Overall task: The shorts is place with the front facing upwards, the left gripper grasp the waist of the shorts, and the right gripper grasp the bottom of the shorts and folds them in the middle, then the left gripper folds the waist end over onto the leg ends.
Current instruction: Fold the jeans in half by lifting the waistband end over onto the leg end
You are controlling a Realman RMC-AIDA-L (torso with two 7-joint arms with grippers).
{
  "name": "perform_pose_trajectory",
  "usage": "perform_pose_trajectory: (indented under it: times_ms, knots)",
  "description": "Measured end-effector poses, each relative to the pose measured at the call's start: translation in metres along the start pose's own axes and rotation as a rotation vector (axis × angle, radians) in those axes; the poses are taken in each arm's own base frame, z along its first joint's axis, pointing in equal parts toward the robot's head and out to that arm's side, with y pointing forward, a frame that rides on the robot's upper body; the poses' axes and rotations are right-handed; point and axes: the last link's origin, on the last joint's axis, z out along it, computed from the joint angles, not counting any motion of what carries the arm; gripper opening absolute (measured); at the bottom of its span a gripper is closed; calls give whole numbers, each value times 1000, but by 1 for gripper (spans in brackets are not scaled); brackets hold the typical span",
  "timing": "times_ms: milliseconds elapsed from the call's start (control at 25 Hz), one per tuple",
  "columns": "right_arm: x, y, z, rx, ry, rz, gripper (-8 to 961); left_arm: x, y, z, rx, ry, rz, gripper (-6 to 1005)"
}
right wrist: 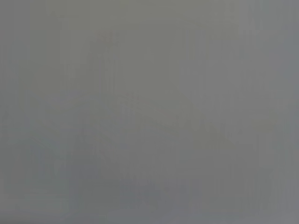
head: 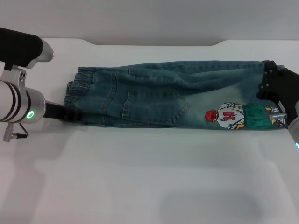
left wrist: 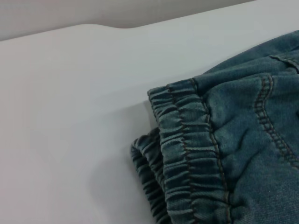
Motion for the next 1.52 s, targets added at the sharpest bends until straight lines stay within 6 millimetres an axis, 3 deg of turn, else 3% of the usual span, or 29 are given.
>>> perform_pose_trajectory:
  times_ms: [440,920,1520]
  knots:
    - [-1,0,-3,-2,-5,-11,-2,4,2,-8,-6,32,-5,402]
    - [3,3,2,-16,6,-27,-2,21,11,-51,-44,211,-21,298]
    - [4,28,32,-130,18,-23,-1,48,35,-100,-94,397,40,205]
